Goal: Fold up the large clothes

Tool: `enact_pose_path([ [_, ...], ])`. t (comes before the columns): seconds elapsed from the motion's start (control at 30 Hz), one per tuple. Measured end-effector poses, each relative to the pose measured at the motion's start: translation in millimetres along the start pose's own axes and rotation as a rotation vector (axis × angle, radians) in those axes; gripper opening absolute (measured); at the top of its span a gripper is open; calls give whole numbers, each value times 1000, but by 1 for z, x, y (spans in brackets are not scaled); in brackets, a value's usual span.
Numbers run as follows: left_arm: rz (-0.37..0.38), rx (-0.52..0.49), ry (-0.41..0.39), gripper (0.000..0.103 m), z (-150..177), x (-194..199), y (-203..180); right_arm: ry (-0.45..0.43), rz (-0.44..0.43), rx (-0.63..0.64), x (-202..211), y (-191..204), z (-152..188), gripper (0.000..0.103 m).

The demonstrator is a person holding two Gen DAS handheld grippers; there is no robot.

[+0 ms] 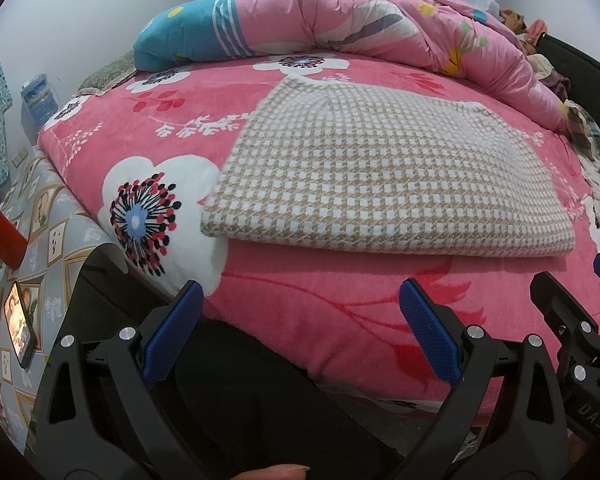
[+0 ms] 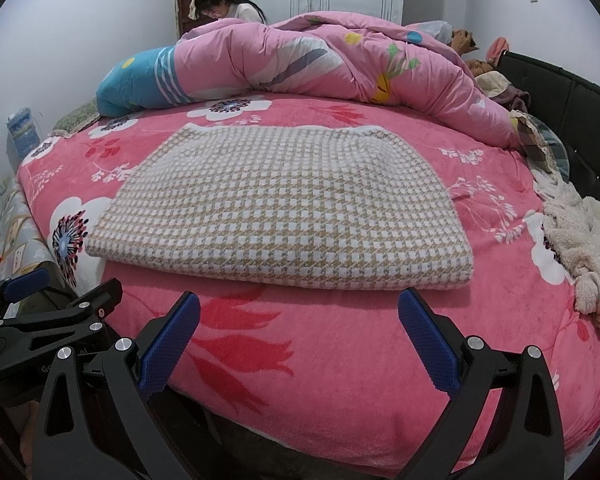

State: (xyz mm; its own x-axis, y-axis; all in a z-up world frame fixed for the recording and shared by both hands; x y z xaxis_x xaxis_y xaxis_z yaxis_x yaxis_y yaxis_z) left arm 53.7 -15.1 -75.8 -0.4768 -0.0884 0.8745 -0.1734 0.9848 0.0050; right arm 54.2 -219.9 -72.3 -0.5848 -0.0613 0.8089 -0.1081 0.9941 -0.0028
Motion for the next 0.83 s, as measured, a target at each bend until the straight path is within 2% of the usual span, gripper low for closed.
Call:
enact_pose_path([
  [0.83, 4, -10, 6, 95, -2, 0, -1, 3, -1, -3, -1, -1, 0, 96],
])
Point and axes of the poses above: each gripper's, at about its wrist camera, not at the fingertips, and x roughly against the way its jaws point, y to its left, z to its underside, the point moved 8 cm from there along -x, roughly the way its jaws point, and after that the axes turned 9 degrees about y, right-handed, at the moved point
